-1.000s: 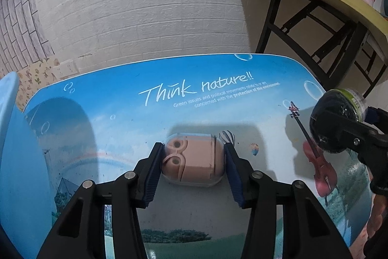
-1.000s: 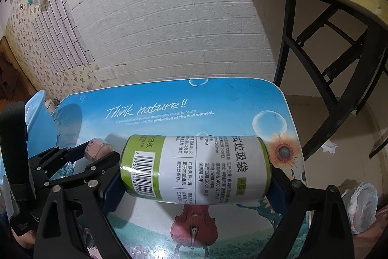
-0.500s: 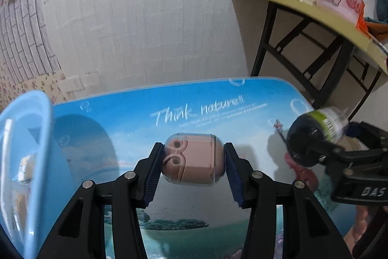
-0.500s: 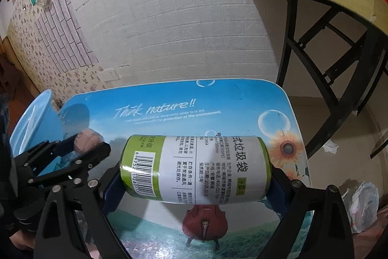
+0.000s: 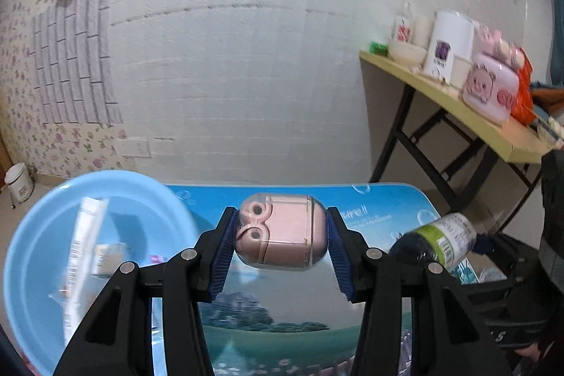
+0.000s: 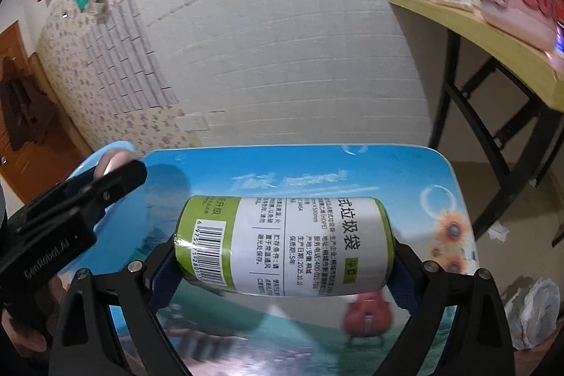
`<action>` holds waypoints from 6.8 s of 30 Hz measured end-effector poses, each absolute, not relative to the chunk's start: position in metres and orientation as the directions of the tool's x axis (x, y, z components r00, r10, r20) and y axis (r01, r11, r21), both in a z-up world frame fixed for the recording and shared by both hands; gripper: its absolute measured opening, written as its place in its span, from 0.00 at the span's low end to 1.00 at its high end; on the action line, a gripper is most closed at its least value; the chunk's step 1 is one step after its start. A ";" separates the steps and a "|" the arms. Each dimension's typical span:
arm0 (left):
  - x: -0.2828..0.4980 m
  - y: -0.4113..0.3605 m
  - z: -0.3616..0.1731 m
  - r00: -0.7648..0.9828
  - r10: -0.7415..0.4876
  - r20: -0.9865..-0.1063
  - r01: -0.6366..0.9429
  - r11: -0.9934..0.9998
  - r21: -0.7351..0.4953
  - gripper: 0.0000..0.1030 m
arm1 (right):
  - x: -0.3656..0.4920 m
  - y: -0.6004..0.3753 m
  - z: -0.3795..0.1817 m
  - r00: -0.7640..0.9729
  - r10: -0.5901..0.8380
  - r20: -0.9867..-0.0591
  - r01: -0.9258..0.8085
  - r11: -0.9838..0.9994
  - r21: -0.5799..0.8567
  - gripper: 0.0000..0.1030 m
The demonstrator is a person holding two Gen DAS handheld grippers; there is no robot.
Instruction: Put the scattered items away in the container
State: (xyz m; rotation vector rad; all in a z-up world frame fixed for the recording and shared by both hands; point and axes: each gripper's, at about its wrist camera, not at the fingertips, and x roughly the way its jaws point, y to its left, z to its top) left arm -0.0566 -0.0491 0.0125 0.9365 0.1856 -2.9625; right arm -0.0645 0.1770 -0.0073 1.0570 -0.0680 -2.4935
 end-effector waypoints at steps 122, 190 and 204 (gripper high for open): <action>0.017 -0.231 -0.001 -0.748 -0.206 -0.630 0.335 -0.938 -0.092 0.94 | -0.020 -0.011 0.009 -0.470 -0.564 -0.679 0.640 -0.748 0.178 1.00; -0.032 -0.050 0.002 -0.708 -0.056 -0.704 0.110 -0.993 -0.031 1.00 | -0.041 0.182 -0.009 -0.576 -0.284 -0.767 0.286 -0.948 0.137 1.00; -0.031 -0.047 0.000 -0.713 -0.050 -0.699 0.098 -0.995 -0.029 1.00 | -0.041 0.184 -0.014 -0.568 -0.287 -0.771 0.281 -0.949 0.147 1.00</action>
